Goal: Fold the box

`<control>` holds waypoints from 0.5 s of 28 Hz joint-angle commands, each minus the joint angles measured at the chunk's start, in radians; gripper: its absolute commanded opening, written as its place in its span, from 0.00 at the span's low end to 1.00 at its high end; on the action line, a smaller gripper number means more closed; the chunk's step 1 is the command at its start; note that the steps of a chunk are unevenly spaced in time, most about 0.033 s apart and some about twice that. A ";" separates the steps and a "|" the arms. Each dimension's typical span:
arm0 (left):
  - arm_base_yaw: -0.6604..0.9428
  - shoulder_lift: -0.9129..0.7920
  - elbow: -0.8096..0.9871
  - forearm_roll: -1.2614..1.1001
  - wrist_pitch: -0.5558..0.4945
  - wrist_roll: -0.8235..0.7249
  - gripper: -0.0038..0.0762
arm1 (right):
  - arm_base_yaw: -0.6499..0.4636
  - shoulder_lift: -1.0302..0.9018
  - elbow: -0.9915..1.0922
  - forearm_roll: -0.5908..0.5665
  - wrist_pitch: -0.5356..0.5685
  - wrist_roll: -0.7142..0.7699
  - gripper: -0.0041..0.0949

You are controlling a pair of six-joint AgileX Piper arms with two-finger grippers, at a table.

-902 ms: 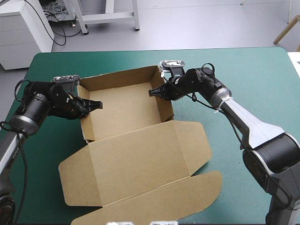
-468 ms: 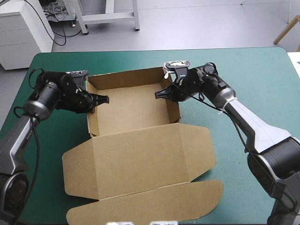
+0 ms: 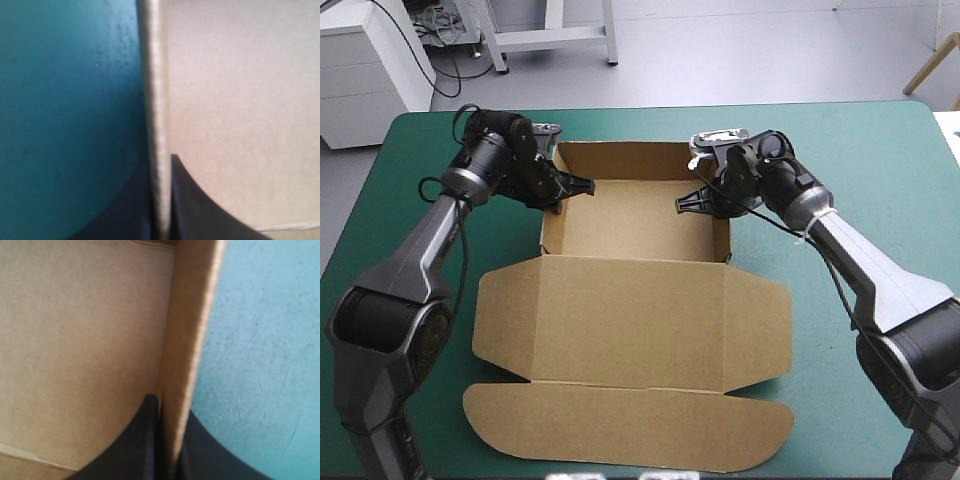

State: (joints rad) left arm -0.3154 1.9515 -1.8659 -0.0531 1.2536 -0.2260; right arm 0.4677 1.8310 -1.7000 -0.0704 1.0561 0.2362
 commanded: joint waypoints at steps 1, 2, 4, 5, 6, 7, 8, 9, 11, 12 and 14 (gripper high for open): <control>-0.039 0.000 -0.062 -0.010 0.018 0.024 0.04 | -0.031 -0.036 -0.026 0.037 0.058 -0.057 0.03; -0.045 0.012 -0.062 -0.009 0.018 0.024 0.04 | -0.046 -0.026 -0.026 0.041 0.070 -0.057 0.03; -0.050 0.028 -0.062 -0.006 0.018 0.024 0.04 | -0.064 -0.008 -0.026 0.048 0.084 -0.057 0.03; -0.051 0.031 -0.062 -0.006 0.018 0.024 0.04 | -0.069 0.003 -0.026 0.048 0.091 -0.061 0.03; -0.051 0.037 -0.062 -0.002 0.018 0.024 0.04 | -0.074 0.011 -0.026 0.050 0.096 -0.064 0.03; -0.052 0.038 -0.062 -0.002 0.018 0.024 0.04 | -0.074 0.021 -0.026 0.052 0.096 -0.066 0.03; -0.052 0.039 -0.062 0.004 0.018 0.025 0.04 | -0.074 0.034 -0.026 0.054 0.091 -0.066 0.03; -0.052 0.039 -0.062 0.008 0.016 0.026 0.04 | -0.074 0.041 -0.028 0.060 0.091 -0.066 0.03; -0.052 0.039 -0.062 0.010 0.015 0.050 0.04 | -0.074 0.063 -0.029 0.101 0.065 -0.079 0.03; -0.052 0.039 -0.062 0.010 0.014 0.050 0.04 | -0.074 0.070 -0.029 0.110 0.061 -0.081 0.03; -0.052 0.039 -0.062 0.010 0.007 0.050 0.04 | -0.074 0.078 -0.034 0.117 0.056 -0.081 0.03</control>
State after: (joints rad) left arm -0.3630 2.0542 -1.8905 -0.0422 1.2516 -0.2000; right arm 0.3891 1.9432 -1.7059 0.0075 1.1090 0.2151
